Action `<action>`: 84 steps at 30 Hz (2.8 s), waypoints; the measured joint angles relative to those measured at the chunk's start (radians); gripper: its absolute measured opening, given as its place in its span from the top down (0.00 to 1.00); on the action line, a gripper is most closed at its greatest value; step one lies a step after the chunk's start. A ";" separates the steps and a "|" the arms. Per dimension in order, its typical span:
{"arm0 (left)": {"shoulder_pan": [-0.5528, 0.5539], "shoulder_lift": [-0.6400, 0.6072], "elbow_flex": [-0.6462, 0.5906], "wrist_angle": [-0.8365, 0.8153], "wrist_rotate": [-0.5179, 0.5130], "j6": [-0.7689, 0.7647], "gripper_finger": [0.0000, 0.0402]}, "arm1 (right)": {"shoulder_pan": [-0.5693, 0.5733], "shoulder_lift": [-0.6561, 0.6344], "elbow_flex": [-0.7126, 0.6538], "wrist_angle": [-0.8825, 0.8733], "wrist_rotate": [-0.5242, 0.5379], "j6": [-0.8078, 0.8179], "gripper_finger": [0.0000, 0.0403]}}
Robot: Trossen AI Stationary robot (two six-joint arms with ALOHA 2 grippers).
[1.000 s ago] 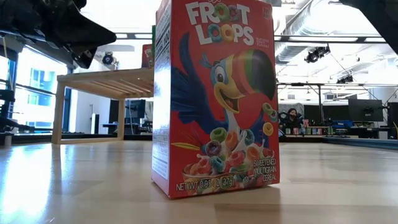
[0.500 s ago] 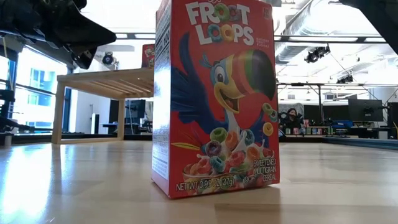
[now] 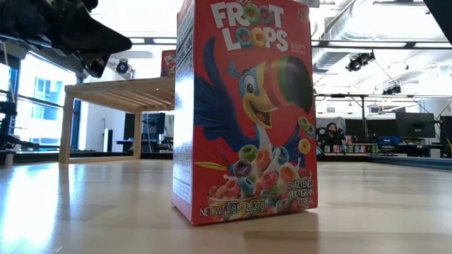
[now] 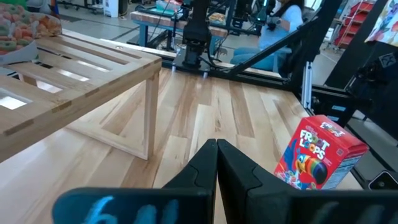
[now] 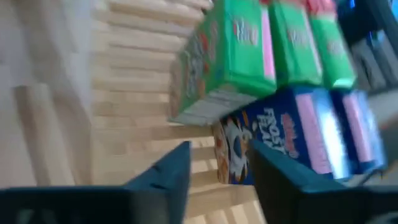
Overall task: Stack cereal on shelf
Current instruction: Put the green cereal box aligned with the other green cereal box on the shelf, then put the blue cereal box aligned with the other blue cereal box on the shelf
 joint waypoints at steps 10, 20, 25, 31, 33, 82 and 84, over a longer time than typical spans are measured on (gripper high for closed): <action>0.021 0.000 0.000 -0.017 0.003 -0.021 0.99 | -0.058 0.008 -0.221 0.232 -0.043 0.030 0.95; 0.021 0.000 0.000 -0.024 0.003 -0.020 0.99 | -0.104 0.008 -0.257 0.333 -0.041 0.011 0.99; 0.021 0.000 0.000 -0.043 -0.002 -0.015 0.99 | -0.106 0.008 -0.257 0.351 -0.042 -0.004 0.99; 0.022 0.000 0.000 -0.089 -0.003 -0.019 0.99 | -0.077 0.001 -0.244 0.301 -0.044 -0.033 0.99; 0.022 0.000 0.000 -0.096 0.000 -0.014 0.99 | -0.036 -0.024 -0.243 0.245 -0.048 -0.030 1.00; -0.035 0.199 0.404 -0.582 0.131 -0.088 0.90 | 0.190 -0.519 -1.625 1.989 -0.477 -0.289 1.00; -0.066 0.239 0.470 -0.686 0.136 -0.137 0.85 | 0.189 -0.528 -1.652 2.014 -0.478 -0.257 1.00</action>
